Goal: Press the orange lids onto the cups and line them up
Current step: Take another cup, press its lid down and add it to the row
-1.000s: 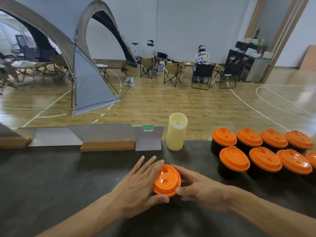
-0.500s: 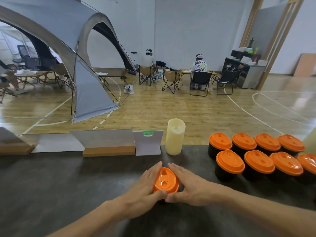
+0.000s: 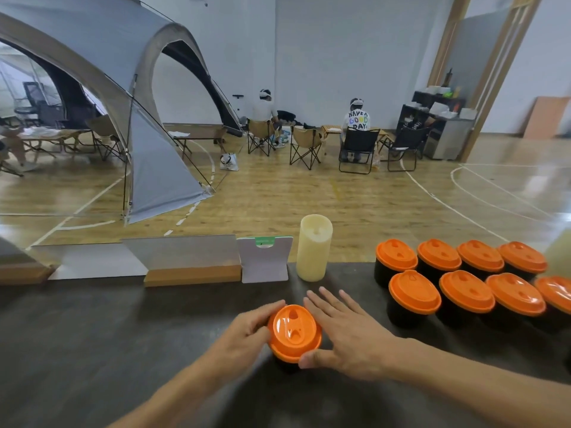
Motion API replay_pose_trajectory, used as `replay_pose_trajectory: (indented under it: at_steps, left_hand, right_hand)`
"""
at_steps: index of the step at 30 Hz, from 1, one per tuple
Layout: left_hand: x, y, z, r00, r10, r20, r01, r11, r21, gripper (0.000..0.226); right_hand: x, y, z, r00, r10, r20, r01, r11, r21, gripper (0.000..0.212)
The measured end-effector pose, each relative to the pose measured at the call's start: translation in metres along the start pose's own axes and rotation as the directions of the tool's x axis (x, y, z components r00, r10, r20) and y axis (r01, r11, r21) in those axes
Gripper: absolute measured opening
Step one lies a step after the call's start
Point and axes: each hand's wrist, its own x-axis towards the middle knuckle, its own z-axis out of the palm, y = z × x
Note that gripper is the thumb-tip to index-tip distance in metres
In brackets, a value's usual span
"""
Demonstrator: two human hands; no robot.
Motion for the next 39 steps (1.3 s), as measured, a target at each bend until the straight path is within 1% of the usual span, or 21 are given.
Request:
replay_pose_trajectory:
  at_steps: [2, 4, 6, 8, 10, 12, 14, 16, 17, 18, 19, 20, 21, 22, 24, 26, 28, 32, 34, 37, 39]
  left_hand:
    - [0.011, 0.006, -0.011, 0.999, 0.048, 0.005, -0.049, 0.996, 0.081, 0.036]
    - [0.027, 0.013, -0.018, 0.998, 0.064, 0.020, -0.066, 0.982, 0.174, 0.023]
    - [0.046, 0.020, -0.023, 0.997, 0.034, 0.062, -0.049, 0.967, 0.251, 0.011]
    - [0.061, 0.026, -0.024, 0.992, -0.011, 0.123, -0.023, 0.961, 0.275, 0.005]
    - [0.069, 0.031, -0.023, 0.989, -0.050, 0.142, 0.010, 0.962, 0.273, 0.011]
    - [0.069, 0.030, -0.018, 0.993, -0.073, 0.096, 0.047, 0.969, 0.244, 0.018]
    - [0.059, 0.024, -0.010, 0.997, -0.080, -0.014, 0.082, 0.985, 0.151, 0.019]
    - [0.044, 0.013, -0.004, 0.992, -0.079, -0.100, 0.082, 0.996, 0.030, 0.018]
    - [0.035, 0.007, -0.005, 0.991, -0.083, -0.106, 0.080, 0.996, -0.029, 0.020]
    - [0.026, 0.001, -0.007, 0.993, -0.082, -0.080, 0.078, 0.995, -0.057, 0.021]
    - [0.017, -0.003, -0.010, 0.997, -0.077, -0.027, 0.076, 0.996, -0.041, 0.023]
    - [0.009, -0.005, -0.013, 0.996, -0.079, 0.048, 0.079, 0.997, 0.013, 0.037]
    - [0.001, -0.006, -0.016, 0.990, -0.089, 0.112, 0.077, 0.991, 0.110, 0.059]
    - [-0.004, -0.007, -0.017, 0.984, -0.102, 0.144, 0.066, 0.970, 0.235, 0.077]
    - [-0.008, -0.004, -0.017, 0.988, -0.080, 0.135, 0.016, 0.905, 0.424, 0.095]
    - [-0.008, 0.002, -0.012, 0.998, -0.038, 0.047, 0.008, 0.857, 0.516, 0.099]
    - [-0.009, 0.014, -0.004, 1.000, -0.006, 0.020, -0.006, 0.843, 0.537, 0.101]
    - [-0.008, 0.050, 0.039, 0.994, 0.048, 0.101, -0.099, 0.803, 0.588, 0.100]
    - [-0.002, 0.070, 0.073, 0.985, 0.100, 0.140, -0.163, 0.796, 0.583, 0.097]
    - [0.017, 0.096, 0.132, 0.957, 0.183, 0.227, -0.275, 0.828, 0.489, 0.092]
    - [0.033, 0.109, 0.175, 0.936, 0.237, 0.259, -0.331, 0.844, 0.422, 0.089]
  right_hand:
    - [0.000, -0.001, -0.001, 1.000, -0.003, 0.003, 0.003, 1.000, -0.002, 0.109]
    - [0.001, -0.001, -0.002, 1.000, 0.002, 0.012, -0.002, 1.000, -0.006, 0.108]
    - [0.003, -0.001, -0.003, 1.000, 0.006, 0.014, -0.006, 1.000, -0.009, 0.108]
    - [0.003, -0.002, -0.004, 1.000, 0.006, 0.015, -0.006, 1.000, -0.020, 0.108]
    - [0.004, -0.003, -0.003, 1.000, 0.011, 0.014, -0.010, 1.000, -0.026, 0.108]
    - [0.004, -0.003, -0.003, 1.000, 0.014, 0.009, -0.014, 1.000, -0.023, 0.108]
    - [0.004, -0.003, -0.003, 1.000, 0.011, 0.000, -0.011, 1.000, -0.017, 0.108]
    - [0.004, -0.003, -0.002, 1.000, 0.008, -0.015, -0.008, 1.000, -0.001, 0.108]
    - [0.003, -0.003, -0.001, 1.000, 0.004, -0.023, -0.004, 1.000, 0.015, 0.107]
    - [0.002, -0.002, 0.000, 0.999, -0.001, -0.035, 0.002, 0.999, 0.037, 0.107]
    - [0.001, -0.002, 0.001, 0.999, -0.005, -0.053, 0.008, 0.998, 0.061, 0.107]
    - [0.000, -0.001, 0.002, 0.997, -0.010, -0.071, 0.016, 0.997, 0.077, 0.106]
    - [-0.001, -0.001, 0.003, 0.996, -0.016, -0.085, 0.023, 0.996, 0.083, 0.105]
    - [-0.001, -0.001, 0.003, 0.995, -0.019, -0.099, 0.027, 0.996, 0.084, 0.104]
    - [-0.002, -0.001, 0.004, 0.992, -0.024, -0.126, 0.035, 0.996, 0.084, 0.102]
    - [-0.005, -0.001, 0.003, 0.989, -0.034, -0.144, 0.048, 0.994, 0.094, 0.099]
    - [-0.016, 0.006, 0.002, 0.986, -0.032, -0.161, 0.051, 0.992, 0.117, 0.096]
    - [-0.063, 0.046, 0.008, 0.973, -0.016, -0.230, 0.030, 0.998, 0.059, 0.090]
    - [-0.096, 0.076, 0.011, 0.978, 0.022, -0.210, -0.012, 0.999, 0.045, 0.089]
    - [-0.147, 0.125, 0.012, 0.979, 0.163, -0.121, -0.141, 0.975, 0.172, 0.099]
    - [-0.178, 0.156, 0.013, 0.959, 0.252, -0.129, -0.221, 0.951, 0.216, 0.103]
